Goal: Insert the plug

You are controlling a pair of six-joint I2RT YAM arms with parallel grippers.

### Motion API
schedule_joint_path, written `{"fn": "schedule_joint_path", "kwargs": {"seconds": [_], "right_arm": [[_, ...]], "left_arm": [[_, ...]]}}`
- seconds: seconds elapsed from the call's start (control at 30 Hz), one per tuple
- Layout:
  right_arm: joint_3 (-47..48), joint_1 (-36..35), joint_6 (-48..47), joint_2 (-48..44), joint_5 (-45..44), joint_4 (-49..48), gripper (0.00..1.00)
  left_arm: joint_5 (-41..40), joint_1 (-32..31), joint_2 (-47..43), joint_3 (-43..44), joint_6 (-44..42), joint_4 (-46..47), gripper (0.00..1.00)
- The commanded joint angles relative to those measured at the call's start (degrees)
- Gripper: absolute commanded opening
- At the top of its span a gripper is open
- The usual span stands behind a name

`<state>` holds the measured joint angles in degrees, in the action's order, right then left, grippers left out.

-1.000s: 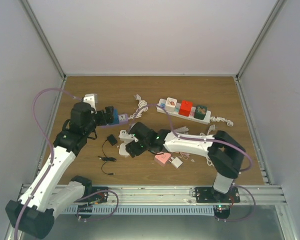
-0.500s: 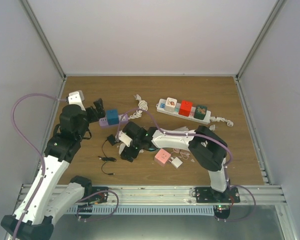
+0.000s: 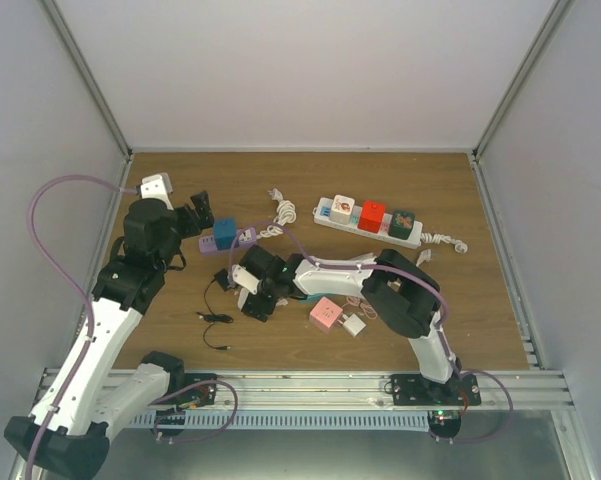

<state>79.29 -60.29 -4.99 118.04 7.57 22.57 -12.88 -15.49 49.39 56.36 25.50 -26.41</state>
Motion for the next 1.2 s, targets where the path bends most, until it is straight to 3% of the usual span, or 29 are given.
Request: {"fn": "schedule_joint_path", "kwargs": {"seconds": [0.0,0.17,0.4,0.6,0.7,0.93,1.17], "right_arm": [[0.35,0.26,-1.78,1.60,-3.88,2.13,0.90],[0.05,0.26,-1.78,1.51,-3.23,1.88,0.86],[-2.25,0.10,-1.10,-1.58,-3.06,-1.35,0.63],[-9.29,0.09,0.87,-9.79,-5.73,-11.72,0.62],[-13.96,0.15,2.02,-15.07,-7.03,-18.84,0.62],[-24.48,0.74,4.05,-26.87,-10.75,-33.75,0.63],[-29.72,0.88,4.91,-35.31,-12.72,-39.88,0.64]], "left_arm": [[0.99,0.75,0.65,2.00,-0.04,1.53,0.99],[2.20,0.98,1.05,2.00,-0.18,1.49,0.99],[3.13,1.37,1.65,1.64,-1.56,1.77,0.99],[5.92,2.48,2.51,1.17,-3.09,1.39,0.99],[12.26,3.52,4.35,0.92,-4.73,1.26,0.99],[36.87,3.93,13.54,1.93,-9.85,0.75,0.99],[48.31,3.99,14.73,-1.12,-8.51,3.47,0.93]]}}
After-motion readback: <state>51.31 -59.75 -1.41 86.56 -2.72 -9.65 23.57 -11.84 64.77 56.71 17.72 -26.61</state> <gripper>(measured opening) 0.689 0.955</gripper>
